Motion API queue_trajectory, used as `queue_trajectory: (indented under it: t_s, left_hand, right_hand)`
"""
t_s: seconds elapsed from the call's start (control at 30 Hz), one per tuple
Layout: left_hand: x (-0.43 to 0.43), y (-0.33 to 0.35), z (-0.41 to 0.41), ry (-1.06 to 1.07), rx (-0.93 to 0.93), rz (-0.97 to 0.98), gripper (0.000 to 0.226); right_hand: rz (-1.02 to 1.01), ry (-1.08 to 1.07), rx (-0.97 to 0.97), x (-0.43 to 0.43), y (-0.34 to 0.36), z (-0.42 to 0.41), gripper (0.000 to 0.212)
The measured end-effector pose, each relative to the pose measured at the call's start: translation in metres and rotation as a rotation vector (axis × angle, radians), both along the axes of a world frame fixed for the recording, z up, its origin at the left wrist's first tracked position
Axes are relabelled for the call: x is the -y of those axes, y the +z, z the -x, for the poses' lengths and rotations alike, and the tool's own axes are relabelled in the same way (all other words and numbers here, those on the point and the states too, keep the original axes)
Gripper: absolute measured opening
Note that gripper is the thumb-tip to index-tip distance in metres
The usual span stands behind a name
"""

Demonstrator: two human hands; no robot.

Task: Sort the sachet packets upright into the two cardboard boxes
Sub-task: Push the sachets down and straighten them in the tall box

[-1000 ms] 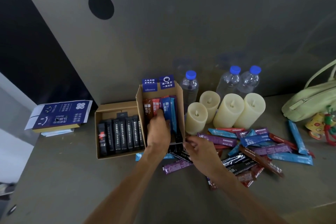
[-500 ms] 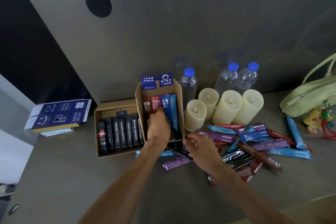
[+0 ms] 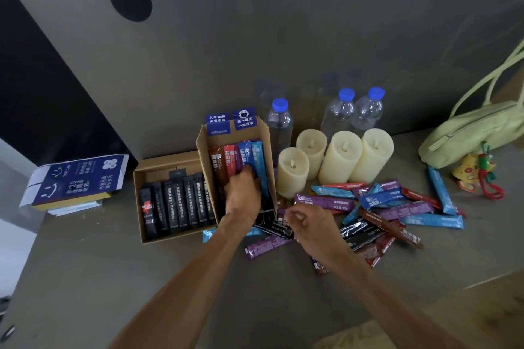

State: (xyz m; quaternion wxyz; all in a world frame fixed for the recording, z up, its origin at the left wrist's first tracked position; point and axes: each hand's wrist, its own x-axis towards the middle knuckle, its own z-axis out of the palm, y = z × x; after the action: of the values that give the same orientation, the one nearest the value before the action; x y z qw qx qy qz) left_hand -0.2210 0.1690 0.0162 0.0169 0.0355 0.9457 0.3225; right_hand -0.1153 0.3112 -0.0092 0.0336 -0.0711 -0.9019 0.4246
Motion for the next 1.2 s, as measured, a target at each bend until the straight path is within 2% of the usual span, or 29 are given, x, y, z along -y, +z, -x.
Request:
queue_trajectory:
  t_s: [0.17,0.27,0.37,0.43,0.57,0.67,0.8,0.9,1.03,1.13,1.2]
  left_hand:
    - [0.006,0.001,-0.005,-0.009,-0.008,-0.061,0.012]
    - [0.014,0.005,-0.025,-0.009,-0.018,-0.186,0.006]
    - [0.014,0.014,-0.065,-0.082,-0.142,-0.204,0.008]
    - [0.006,0.015,-0.094,-0.171,-0.159,-0.229,0.008]
    - [-0.026,-0.014,-0.133,-0.438,0.022,-0.067,0.005]
    - [-0.050,-0.025,-0.144,-0.426,0.083,-0.021,0.011]
    - [-0.078,-0.026,-0.143,-0.423,-0.010,0.111,0.032]
    - [-0.092,-0.028,-0.140,-0.433,0.014,0.184,0.034]
    - [-0.091,-0.027,-0.133,-0.392,0.132,0.056,0.034]
    - [-0.081,-0.018,-0.127,-0.419,0.099,-0.065,0.034]
    - [-0.072,-0.005,-0.122,-0.462,0.062,-0.113,0.033]
  right_hand:
    - [0.010,-0.034,-0.023,-0.010,0.005,-0.011,0.011]
    - [0.000,-0.075,-0.013,-0.028,0.006,-0.027,0.006]
    - [-0.047,-0.141,0.043,-0.058,0.004,-0.047,0.011]
    - [-0.105,-0.188,0.067,-0.078,0.002,-0.061,0.014]
    - [-0.198,-0.279,0.121,-0.109,-0.006,-0.087,0.019]
    - [-0.204,-0.284,0.097,-0.116,-0.010,-0.101,0.019]
    - [-0.178,-0.310,0.118,-0.115,-0.013,-0.111,0.015]
    - [-0.162,-0.305,0.183,-0.113,-0.017,-0.113,0.017]
    - [-0.120,-0.341,0.190,-0.117,-0.010,-0.108,0.018]
    - [-0.058,-0.364,0.113,-0.122,0.000,-0.098,0.030]
    - [-0.016,-0.269,0.100,-0.126,0.009,-0.090,0.038]
